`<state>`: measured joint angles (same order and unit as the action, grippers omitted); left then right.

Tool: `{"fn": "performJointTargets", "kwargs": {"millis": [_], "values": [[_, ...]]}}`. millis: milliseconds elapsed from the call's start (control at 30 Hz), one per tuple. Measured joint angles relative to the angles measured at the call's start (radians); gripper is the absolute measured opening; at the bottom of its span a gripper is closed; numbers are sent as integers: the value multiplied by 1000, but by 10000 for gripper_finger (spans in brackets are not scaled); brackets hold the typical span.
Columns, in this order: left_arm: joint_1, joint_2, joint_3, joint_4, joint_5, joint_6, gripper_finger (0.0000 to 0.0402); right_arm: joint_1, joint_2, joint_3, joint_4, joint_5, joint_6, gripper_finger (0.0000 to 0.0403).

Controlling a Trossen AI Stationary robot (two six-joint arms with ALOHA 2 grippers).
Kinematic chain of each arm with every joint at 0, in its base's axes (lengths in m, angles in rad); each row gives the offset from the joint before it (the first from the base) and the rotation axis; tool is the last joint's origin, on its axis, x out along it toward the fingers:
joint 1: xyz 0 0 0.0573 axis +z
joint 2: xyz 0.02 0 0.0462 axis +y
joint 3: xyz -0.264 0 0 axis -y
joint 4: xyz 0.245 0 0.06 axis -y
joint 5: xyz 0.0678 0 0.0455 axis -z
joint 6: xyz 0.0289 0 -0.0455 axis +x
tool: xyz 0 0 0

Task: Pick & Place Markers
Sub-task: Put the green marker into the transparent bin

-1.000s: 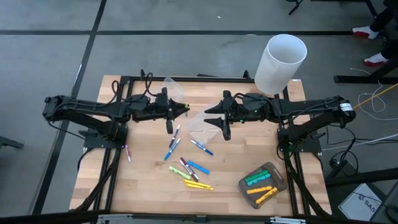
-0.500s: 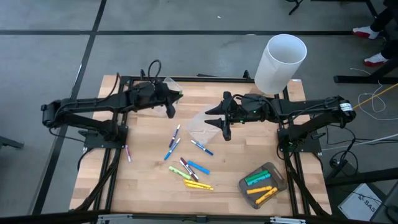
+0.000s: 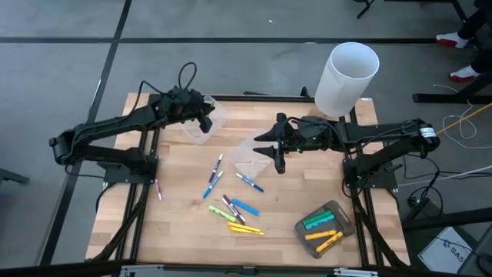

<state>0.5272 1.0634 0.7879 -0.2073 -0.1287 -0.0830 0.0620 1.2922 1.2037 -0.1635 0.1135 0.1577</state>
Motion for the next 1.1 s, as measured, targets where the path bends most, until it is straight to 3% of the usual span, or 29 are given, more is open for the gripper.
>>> {"fn": "performJointTargets", "kwargs": {"millis": [367,1100], "values": [[108,25,0,-112,4,-17,34,-4,0,0,0,36,-5,174],[183,273,0,-127,97,-4,34,-5,1,0,1,36,0,174]]}}
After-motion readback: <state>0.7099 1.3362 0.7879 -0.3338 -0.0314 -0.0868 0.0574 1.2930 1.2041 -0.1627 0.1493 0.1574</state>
